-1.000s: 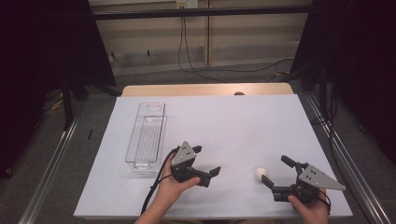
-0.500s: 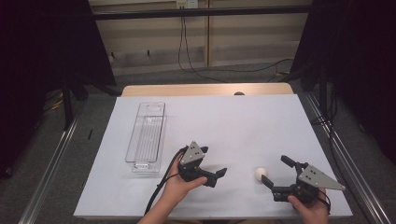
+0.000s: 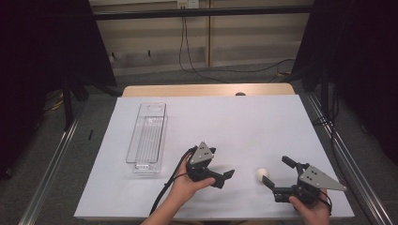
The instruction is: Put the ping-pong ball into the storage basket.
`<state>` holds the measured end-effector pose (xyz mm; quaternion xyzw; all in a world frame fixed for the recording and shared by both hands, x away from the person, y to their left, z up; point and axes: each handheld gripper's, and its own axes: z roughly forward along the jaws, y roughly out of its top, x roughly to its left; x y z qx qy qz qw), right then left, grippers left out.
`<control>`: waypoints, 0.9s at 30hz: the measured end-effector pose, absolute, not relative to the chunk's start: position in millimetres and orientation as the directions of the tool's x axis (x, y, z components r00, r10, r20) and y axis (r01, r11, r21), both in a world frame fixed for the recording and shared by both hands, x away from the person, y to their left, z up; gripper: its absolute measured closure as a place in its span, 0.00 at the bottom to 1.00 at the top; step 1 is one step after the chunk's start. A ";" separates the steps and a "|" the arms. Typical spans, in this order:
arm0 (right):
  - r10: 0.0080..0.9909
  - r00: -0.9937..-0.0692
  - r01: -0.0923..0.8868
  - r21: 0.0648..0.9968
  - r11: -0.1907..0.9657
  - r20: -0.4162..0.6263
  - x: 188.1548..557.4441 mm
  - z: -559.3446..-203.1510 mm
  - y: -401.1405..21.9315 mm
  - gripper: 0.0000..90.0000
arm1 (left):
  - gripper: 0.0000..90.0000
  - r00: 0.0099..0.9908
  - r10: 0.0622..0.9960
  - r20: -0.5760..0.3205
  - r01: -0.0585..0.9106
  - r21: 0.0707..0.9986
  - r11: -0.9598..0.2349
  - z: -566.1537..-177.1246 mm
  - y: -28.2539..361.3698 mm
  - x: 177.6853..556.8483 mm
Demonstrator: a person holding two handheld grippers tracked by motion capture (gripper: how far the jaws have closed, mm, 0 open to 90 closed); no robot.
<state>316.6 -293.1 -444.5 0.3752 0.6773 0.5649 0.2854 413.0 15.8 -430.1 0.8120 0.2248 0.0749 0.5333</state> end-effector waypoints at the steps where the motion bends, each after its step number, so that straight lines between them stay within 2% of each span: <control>1: 0.830 -0.556 0.186 0.979 0.081 0.037 316.7 -444.6 -293.1 0.01 | 0.02 0.888 0.445 -0.118 0.289 0.895 -0.339 -430.9 13.6 413.1; 27: 0.830 -0.557 0.193 0.978 0.078 0.044 317.2 -444.4 -293.0 0.01 | 0.02 0.895 0.434 -0.107 0.285 0.884 -0.371 -435.5 -0.3 416.0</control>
